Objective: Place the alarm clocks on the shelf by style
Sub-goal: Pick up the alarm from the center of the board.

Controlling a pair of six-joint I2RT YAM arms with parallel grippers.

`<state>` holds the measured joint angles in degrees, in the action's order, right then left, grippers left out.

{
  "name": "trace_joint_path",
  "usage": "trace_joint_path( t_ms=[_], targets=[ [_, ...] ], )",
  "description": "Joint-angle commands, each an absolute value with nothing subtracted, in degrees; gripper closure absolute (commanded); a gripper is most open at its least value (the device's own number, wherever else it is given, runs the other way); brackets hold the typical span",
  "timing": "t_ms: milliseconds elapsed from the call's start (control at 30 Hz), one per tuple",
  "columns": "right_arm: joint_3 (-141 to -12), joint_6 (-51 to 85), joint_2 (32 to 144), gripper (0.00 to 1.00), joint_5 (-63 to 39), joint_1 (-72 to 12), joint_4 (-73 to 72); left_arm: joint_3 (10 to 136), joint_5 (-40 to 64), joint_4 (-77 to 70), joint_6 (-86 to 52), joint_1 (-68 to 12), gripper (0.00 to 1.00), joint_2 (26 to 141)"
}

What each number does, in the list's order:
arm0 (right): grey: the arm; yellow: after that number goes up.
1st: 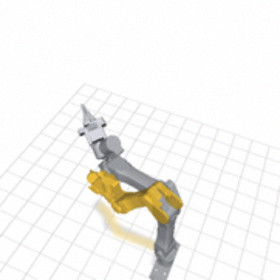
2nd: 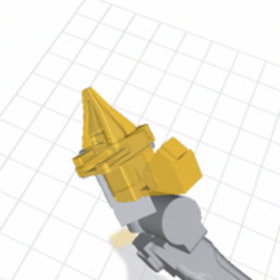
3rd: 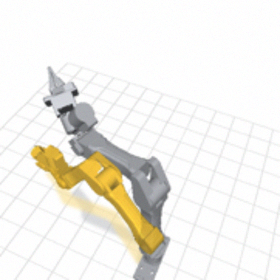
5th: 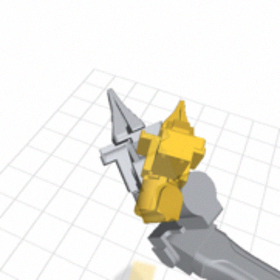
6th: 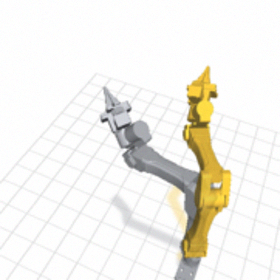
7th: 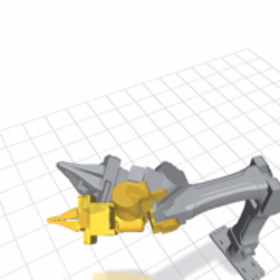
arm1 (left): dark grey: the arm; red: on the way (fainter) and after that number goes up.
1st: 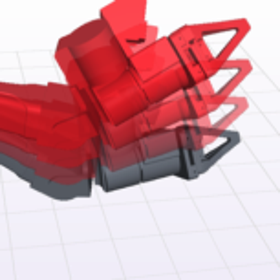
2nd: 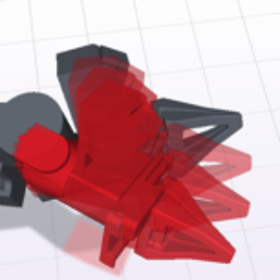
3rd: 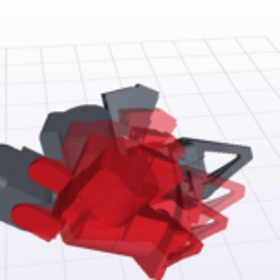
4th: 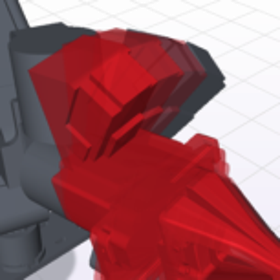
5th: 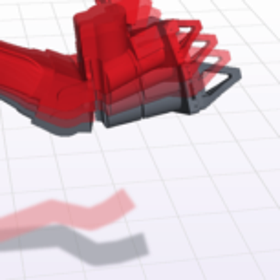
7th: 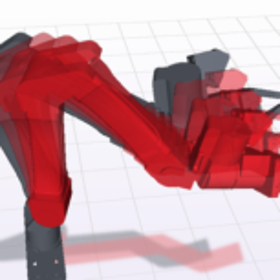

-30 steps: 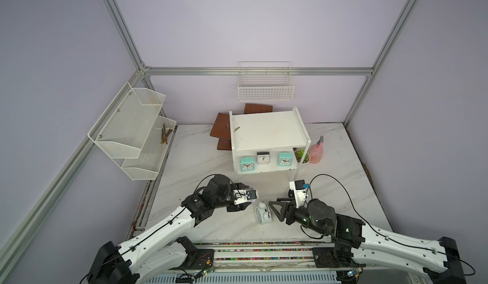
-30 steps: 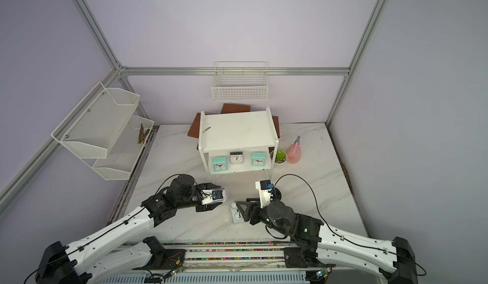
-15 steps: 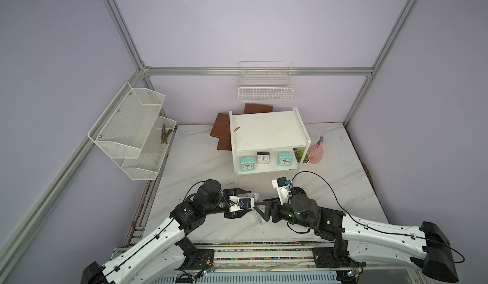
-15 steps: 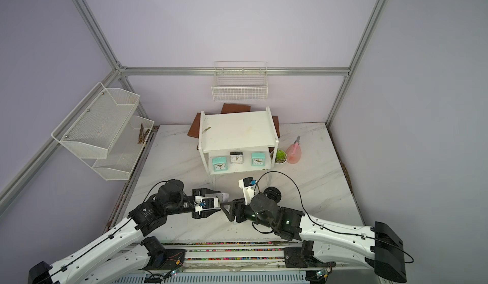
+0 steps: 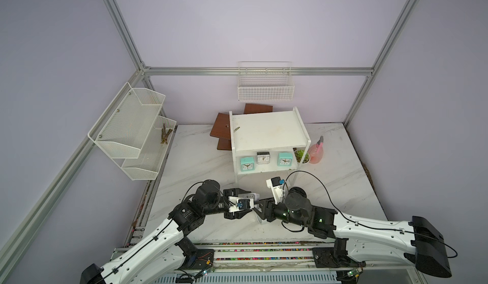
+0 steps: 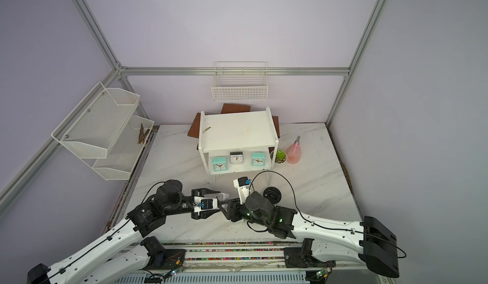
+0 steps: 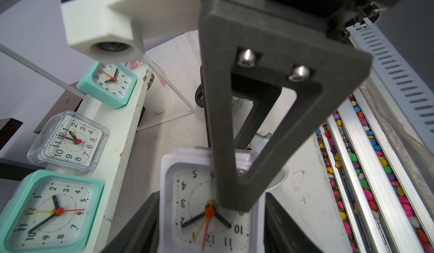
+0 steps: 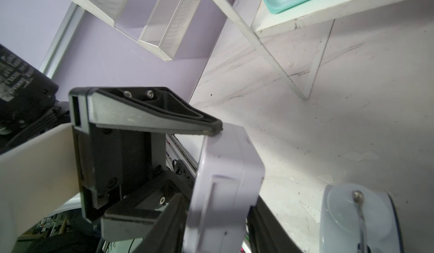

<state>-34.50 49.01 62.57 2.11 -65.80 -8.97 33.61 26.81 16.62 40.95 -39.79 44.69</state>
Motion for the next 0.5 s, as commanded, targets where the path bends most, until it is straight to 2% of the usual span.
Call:
trace_joint_path(
  t_ms=[0,100,167,267,467],
  targets=[
    [-34.0,47.7,61.6,0.59,2.7,-65.9,-11.5,32.7,28.1,14.6,39.8,-39.8,0.28,43.5],
    [-31.8,46.1,59.9,0.61,2.5,-65.9,-13.0,32.9,27.8,16.0,39.7,-39.8,0.14,43.8],
    [-30.2,43.8,58.1,0.62,2.6,-66.0,-13.4,33.4,26.5,17.1,38.1,-39.8,0.08,43.8],
    [-27.4,40.0,53.9,0.63,5.0,-65.9,-12.7,33.6,26.4,18.5,37.8,-39.7,0.05,43.6],
    [-21.9,34.7,46.5,0.64,3.4,-65.2,-15.6,34.9,30.6,21.4,36.0,-39.5,0.02,43.5]
  ],
)
